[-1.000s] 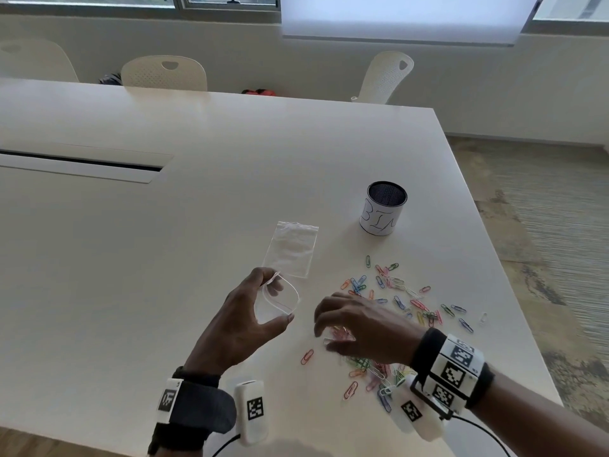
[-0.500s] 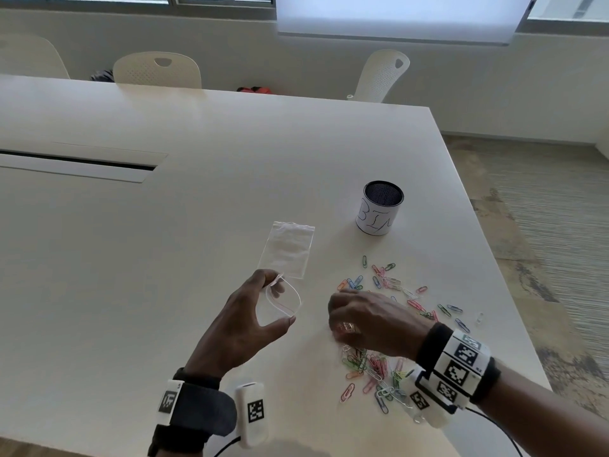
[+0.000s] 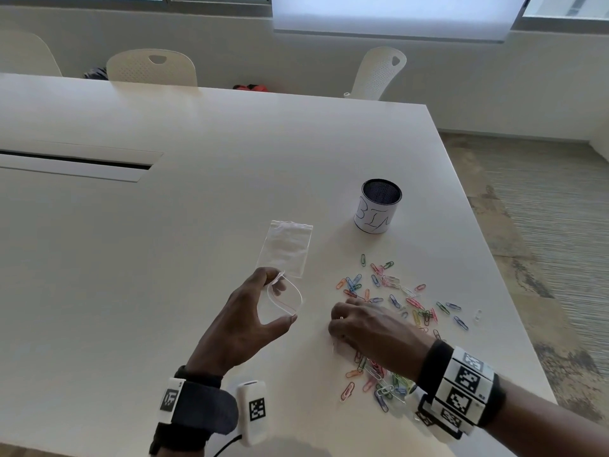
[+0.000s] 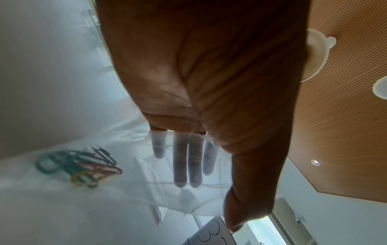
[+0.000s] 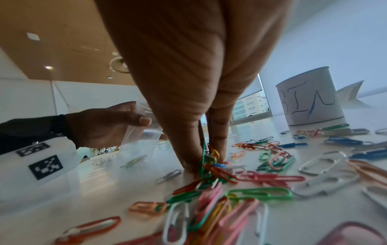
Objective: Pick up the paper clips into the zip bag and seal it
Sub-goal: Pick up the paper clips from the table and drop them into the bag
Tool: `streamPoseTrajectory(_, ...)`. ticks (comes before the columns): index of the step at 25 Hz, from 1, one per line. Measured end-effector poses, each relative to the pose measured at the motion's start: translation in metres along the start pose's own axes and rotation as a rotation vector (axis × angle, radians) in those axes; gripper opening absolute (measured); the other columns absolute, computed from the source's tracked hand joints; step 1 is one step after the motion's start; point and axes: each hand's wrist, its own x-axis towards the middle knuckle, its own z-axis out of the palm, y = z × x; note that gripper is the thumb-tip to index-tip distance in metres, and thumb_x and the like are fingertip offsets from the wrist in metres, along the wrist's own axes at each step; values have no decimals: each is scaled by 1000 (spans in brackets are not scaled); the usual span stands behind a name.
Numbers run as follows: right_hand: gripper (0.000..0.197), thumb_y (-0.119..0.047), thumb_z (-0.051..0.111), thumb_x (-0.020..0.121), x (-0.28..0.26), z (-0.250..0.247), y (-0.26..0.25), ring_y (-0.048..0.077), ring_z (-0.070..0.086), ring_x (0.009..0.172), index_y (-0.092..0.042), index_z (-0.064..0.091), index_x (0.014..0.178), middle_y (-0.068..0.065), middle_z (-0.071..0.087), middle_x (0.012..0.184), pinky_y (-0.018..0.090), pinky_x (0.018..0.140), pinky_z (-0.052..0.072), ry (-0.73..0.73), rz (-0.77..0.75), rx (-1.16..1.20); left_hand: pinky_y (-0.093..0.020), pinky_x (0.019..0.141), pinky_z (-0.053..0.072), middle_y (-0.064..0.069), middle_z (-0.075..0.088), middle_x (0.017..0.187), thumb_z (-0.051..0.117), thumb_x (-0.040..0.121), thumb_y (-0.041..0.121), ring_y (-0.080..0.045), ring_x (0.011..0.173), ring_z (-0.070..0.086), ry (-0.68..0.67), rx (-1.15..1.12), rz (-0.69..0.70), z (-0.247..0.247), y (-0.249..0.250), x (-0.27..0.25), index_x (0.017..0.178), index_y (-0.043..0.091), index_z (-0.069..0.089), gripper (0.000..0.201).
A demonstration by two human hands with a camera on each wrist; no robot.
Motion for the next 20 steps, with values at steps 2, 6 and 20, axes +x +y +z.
streamPoseTrajectory(2, 23, -21, 50, 109, 3, 0, -1, 10, 59, 97, -18, 70, 119, 0, 63, 113, 22, 83, 56, 3, 20, 14, -28, 89, 52, 19, 64, 118, 86, 83, 31, -8, 120, 61, 1, 2, 3, 0, 1, 0, 126, 39, 51, 56)
streamPoseTrajectory(6, 14, -17, 66, 100, 8, -5, 11, 9, 72, 86, -14, 77, 108, 0, 72, 110, 24, 77, 62, 82, 108, 169, -29, 92, 53, 18, 64, 118, 85, 83, 31, -10, 121, 61, 4, -1, 14, 0, 5, -1, 126, 39, 51, 56)
streamPoseTrajectory(20, 20, -3, 80, 86, 7, -52, 13, 35, 77, 100, 1, 79, 105, 16, 81, 102, 33, 91, 62, 254, 344, 1214, -19, 89, 47, 18, 64, 117, 85, 83, 30, -8, 119, 61, -14, 6, 33, 4, 11, -2, 122, 38, 51, 52)
